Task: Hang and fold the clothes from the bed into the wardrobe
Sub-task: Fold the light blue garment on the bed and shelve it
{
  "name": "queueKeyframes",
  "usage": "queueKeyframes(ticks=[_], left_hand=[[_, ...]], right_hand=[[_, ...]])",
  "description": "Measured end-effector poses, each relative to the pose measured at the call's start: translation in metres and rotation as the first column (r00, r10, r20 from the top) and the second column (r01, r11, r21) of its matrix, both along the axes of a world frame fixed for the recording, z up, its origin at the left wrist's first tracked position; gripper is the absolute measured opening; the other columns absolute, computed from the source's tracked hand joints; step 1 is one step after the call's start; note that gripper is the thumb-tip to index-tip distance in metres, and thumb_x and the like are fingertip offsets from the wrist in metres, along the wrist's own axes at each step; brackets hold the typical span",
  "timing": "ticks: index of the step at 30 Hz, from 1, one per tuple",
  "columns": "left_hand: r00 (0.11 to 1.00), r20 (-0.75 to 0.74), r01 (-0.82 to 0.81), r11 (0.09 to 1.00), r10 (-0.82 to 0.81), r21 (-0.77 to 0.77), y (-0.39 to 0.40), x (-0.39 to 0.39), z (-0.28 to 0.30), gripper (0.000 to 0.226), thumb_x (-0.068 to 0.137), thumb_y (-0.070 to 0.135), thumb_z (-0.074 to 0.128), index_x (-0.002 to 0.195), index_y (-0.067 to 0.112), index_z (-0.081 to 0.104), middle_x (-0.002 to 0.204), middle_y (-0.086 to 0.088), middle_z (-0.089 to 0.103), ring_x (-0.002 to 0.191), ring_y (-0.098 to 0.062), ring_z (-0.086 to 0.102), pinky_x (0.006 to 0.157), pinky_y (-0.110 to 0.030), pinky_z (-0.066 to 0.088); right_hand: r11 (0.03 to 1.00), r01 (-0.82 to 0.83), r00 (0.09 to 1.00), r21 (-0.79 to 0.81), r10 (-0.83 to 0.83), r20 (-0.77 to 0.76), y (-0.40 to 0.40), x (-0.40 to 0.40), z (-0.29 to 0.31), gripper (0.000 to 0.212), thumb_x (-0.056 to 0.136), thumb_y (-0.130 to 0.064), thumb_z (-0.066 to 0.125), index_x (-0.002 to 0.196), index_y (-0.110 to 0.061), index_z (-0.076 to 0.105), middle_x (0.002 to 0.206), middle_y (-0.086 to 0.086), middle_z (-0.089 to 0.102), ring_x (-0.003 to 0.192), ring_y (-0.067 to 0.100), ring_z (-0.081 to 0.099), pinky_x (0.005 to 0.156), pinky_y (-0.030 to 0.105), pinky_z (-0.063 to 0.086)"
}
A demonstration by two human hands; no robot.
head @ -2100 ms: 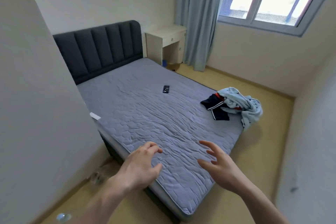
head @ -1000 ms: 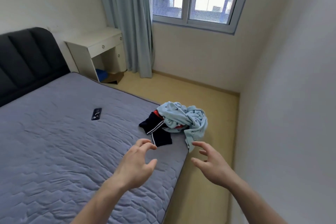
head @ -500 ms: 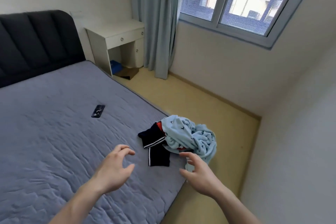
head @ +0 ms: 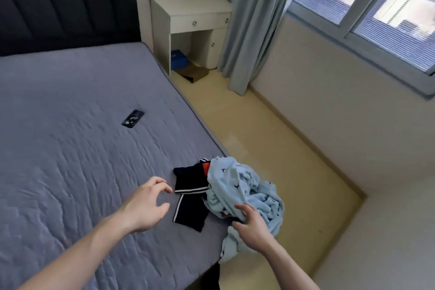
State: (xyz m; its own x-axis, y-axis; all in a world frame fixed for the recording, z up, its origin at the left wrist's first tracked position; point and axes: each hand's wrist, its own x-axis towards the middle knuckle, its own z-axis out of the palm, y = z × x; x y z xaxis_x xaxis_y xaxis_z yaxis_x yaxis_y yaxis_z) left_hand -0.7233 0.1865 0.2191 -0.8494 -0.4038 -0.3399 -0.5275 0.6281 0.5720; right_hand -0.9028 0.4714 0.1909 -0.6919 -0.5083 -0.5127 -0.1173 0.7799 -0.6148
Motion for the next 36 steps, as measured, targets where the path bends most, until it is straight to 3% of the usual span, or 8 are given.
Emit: queueKeyframes(ticks=[3, 11, 16, 19, 21, 26, 30, 36], left_hand=[[0.992, 0.076, -0.1, 0.995, 0.099, 0.005, 0.0, -0.027, -0.022, 0.03, 0.091, 0.031, 0.064, 0.121, 0.031, 0.064, 0.138, 0.017, 0.045, 0.126, -0.011, 0.055, 0.108, -0.03, 0.041], [0.932, 0.236, -0.284, 0.959, 0.276, 0.003, -0.002, -0.099, -0.094, 0.025, 0.093, 0.033, 0.063, 0.116, 0.042, 0.059, 0.138, 0.024, 0.04, 0.118, -0.006, 0.059, 0.102, -0.027, 0.042], [0.882, 0.281, -0.396, 0.918, 0.377, 0.009, 0.007, -0.129, -0.143, 0.021, 0.094, 0.034, 0.063, 0.113, 0.044, 0.059, 0.134, 0.033, 0.036, 0.066, 0.006, 0.056, 0.077, -0.02, 0.04], [0.861, 0.316, -0.429, 0.903, 0.399, 0.03, 0.018, -0.136, -0.165, 0.022, 0.095, 0.034, 0.062, 0.114, 0.044, 0.058, 0.134, 0.034, 0.035, 0.064, 0.008, 0.05, 0.074, -0.017, 0.036], [0.853, 0.334, -0.441, 0.896, 0.401, 0.05, 0.027, -0.137, -0.172, 0.021, 0.096, 0.034, 0.061, 0.115, 0.044, 0.057, 0.134, 0.034, 0.033, 0.066, 0.003, 0.051, 0.076, -0.018, 0.037], [0.865, 0.31, -0.444, 0.889, 0.395, 0.107, 0.044, -0.121, -0.158, 0.02, 0.096, 0.034, 0.061, 0.112, 0.043, 0.057, 0.132, 0.032, 0.036, 0.066, 0.0, 0.058, 0.086, -0.024, 0.046], [0.896, 0.262, -0.402, 0.906, 0.359, 0.133, 0.05, -0.1, -0.125, 0.02, 0.095, 0.033, 0.06, 0.109, 0.046, 0.055, 0.129, 0.033, 0.04, 0.096, 0.0, 0.062, 0.09, -0.021, 0.044], [0.944, 0.187, -0.301, 0.942, 0.273, 0.146, 0.047, -0.059, -0.067, 0.031, 0.091, 0.037, 0.057, 0.121, 0.042, 0.056, 0.13, 0.028, 0.044, 0.112, -0.001, 0.056, 0.098, -0.029, 0.048]], right_hand=[[0.995, -0.053, 0.996, 0.083, 0.047, 0.074, -0.013, -0.063, -0.044, 0.056, 0.09, -0.023, 0.061, 0.145, -0.03, 0.051, 0.156, -0.004, 0.034, 0.132, 0.021, 0.052, 0.096, 0.036, 0.055], [0.921, -0.247, 0.951, 0.3, 0.171, 0.257, -0.047, -0.201, -0.186, 0.059, 0.098, -0.015, 0.054, 0.154, -0.025, 0.042, 0.171, 0.011, 0.0, 0.128, 0.021, 0.058, 0.083, 0.03, 0.055], [0.893, -0.299, 0.935, 0.337, 0.205, 0.288, -0.066, -0.241, -0.266, 0.054, 0.096, -0.014, 0.054, 0.149, -0.023, 0.051, 0.159, 0.021, 0.03, 0.12, 0.027, 0.051, 0.107, 0.036, 0.046], [0.886, -0.323, 0.925, 0.333, 0.22, 0.31, -0.069, -0.248, -0.3, 0.052, 0.096, -0.008, 0.053, 0.147, -0.019, 0.056, 0.157, 0.016, 0.041, 0.146, 0.032, 0.036, 0.12, 0.035, 0.033], [0.891, -0.306, 0.925, 0.336, 0.194, 0.327, -0.073, -0.247, -0.305, 0.043, 0.098, -0.009, 0.054, 0.14, -0.017, 0.063, 0.15, 0.013, 0.052, 0.136, 0.03, 0.05, 0.115, 0.035, 0.04], [0.967, -0.174, 0.975, 0.184, 0.143, 0.172, -0.074, -0.224, -0.262, 0.023, 0.098, -0.012, 0.055, 0.103, -0.023, 0.075, 0.112, -0.003, 0.071, 0.106, 0.017, 0.066, 0.083, 0.021, 0.049], [0.992, -0.068, 0.998, -0.104, 0.068, -0.004, -0.065, -0.205, -0.173, 0.026, 0.099, -0.018, 0.055, 0.092, -0.042, 0.063, 0.086, -0.01, 0.068, 0.073, 0.006, 0.064, 0.057, 0.017, 0.045], [0.864, -0.149, 0.981, -0.48, 0.068, -0.183, -0.084, -0.14, -0.02, 0.014, 0.098, -0.027, 0.054, 0.097, -0.037, 0.063, 0.077, -0.009, 0.064, 0.063, 0.01, 0.056, 0.056, 0.013, 0.041]])
